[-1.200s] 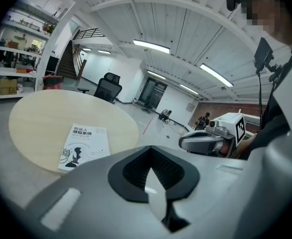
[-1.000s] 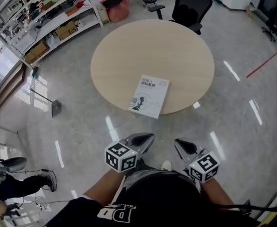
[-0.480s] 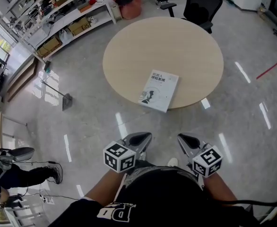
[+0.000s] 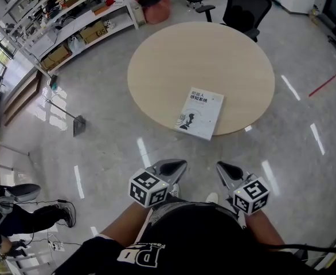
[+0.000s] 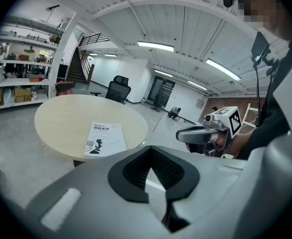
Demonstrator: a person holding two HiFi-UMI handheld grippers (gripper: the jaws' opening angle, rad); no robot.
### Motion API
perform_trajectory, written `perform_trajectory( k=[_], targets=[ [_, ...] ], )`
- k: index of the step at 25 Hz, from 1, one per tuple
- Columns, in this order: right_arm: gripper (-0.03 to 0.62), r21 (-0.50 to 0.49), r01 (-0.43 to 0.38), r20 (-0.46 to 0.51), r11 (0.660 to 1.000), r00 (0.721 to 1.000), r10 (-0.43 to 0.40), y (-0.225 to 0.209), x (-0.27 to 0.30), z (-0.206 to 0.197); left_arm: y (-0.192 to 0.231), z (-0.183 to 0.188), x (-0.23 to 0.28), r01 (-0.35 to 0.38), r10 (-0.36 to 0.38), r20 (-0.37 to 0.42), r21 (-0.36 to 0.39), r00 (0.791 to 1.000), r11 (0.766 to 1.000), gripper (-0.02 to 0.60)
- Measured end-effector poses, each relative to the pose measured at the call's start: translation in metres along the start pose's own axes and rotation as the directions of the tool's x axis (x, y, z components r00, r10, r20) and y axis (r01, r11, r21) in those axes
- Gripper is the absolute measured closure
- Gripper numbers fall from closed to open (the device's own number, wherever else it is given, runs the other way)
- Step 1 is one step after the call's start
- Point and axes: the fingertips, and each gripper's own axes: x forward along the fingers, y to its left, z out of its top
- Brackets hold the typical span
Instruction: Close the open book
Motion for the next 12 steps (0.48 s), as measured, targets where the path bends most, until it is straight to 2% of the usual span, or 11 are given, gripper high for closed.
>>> perform_trajectory(
  k=[12],
  targets=[
    [0.588,-0.005,0.041,-0.020,0.999,0.999,-0.041,0.002,0.037,0.001,0.040,0.006,0.001,0.042,-0.042,0.004,0.010,0.999,0.999,0.574]
  ],
)
